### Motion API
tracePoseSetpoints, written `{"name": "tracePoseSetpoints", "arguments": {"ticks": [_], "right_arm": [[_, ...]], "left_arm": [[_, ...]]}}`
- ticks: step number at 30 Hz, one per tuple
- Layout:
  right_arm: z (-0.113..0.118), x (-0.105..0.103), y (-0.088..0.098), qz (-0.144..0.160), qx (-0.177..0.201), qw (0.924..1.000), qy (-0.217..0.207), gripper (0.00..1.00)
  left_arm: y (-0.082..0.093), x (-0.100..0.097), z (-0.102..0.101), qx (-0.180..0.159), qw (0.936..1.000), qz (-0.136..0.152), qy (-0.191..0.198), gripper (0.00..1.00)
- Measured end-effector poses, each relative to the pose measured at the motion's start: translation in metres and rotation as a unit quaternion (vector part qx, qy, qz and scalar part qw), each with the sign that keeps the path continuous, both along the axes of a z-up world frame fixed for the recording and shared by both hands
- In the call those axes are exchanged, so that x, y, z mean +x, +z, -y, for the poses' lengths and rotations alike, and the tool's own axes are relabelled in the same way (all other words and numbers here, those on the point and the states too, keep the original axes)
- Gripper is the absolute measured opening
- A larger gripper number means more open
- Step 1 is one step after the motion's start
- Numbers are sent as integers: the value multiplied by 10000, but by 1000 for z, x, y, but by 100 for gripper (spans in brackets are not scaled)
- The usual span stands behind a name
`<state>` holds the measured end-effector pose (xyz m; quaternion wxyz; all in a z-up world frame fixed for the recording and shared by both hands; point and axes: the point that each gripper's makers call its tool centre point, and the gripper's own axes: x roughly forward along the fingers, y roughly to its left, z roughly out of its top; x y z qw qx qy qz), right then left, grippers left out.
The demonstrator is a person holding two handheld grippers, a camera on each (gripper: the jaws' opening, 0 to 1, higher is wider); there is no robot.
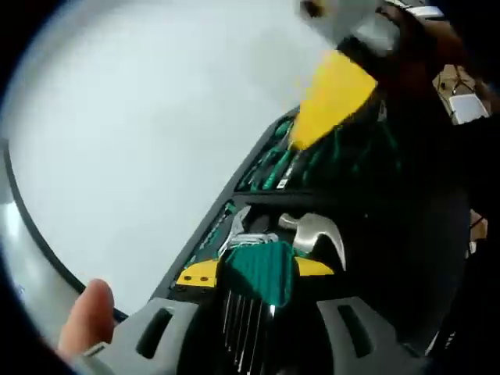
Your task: Pick up the tools and put them into their designated positions in the toolbox.
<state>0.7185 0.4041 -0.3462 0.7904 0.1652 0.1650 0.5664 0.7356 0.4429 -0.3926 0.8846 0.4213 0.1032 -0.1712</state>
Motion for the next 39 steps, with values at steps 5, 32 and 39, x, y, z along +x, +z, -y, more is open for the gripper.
{"name": "tracePoseSetpoints", "arguments": {"ticks": [5,32,39], "right_arm": [[-27,10,-31,-59,-646,9975,274,11],[-16,44,-17,-2413,557,9687,176,0],[-16,6,-38,-2316,-138,9707,619,0]], "left_arm": [[4,-4,4,104,9998,134,-44,28],[6,-9,3,256,9989,342,-187,28],[7,-11,4,466,9974,495,-259,28]]}}
